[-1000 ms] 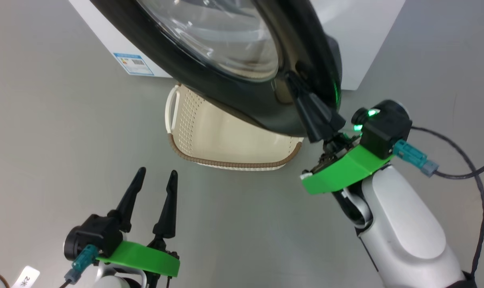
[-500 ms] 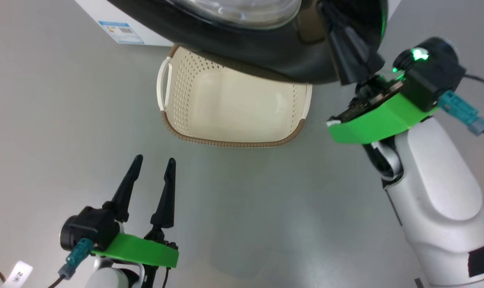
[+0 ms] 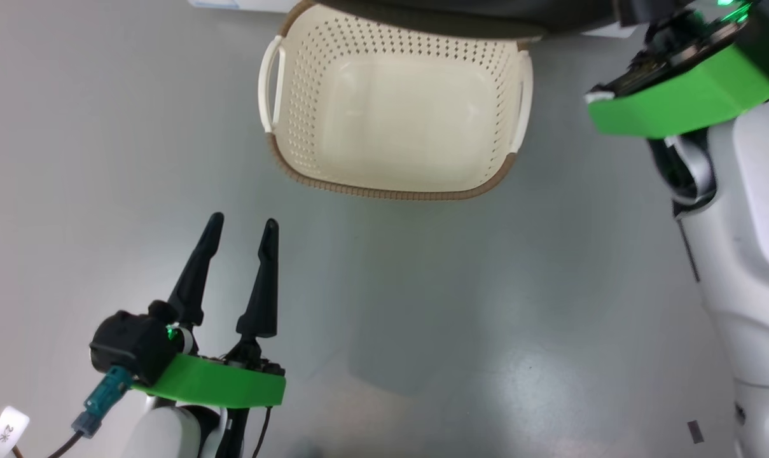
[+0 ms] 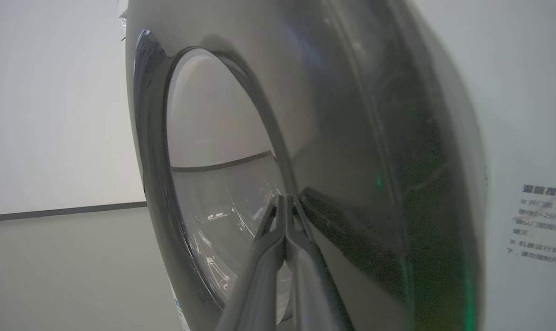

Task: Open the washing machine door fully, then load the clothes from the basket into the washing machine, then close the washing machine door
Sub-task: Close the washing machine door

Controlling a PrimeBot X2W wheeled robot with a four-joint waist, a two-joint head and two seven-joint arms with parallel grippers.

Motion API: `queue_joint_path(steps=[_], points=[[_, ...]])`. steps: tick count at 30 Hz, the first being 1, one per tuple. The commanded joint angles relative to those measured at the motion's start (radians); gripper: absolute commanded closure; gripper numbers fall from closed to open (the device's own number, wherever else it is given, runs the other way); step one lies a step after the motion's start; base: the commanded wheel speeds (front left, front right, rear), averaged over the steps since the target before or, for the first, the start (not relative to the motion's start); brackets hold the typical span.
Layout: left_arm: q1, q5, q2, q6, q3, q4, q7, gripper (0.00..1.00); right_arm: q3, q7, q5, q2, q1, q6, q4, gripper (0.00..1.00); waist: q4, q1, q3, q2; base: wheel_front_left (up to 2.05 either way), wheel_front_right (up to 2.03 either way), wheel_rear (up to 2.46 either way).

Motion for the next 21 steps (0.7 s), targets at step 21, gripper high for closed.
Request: queue_joint_path(steps=[21], points=[[0.055,-0.074,0.013,-0.002,-0.052,-0.115,-0.006,0.00,-0.071,-0.004,-0.045,-0.134,-0.223,0.000,0.133,1.00,0.156,0.0000,0.094,0.0000,0.00,0.00,0.00]])
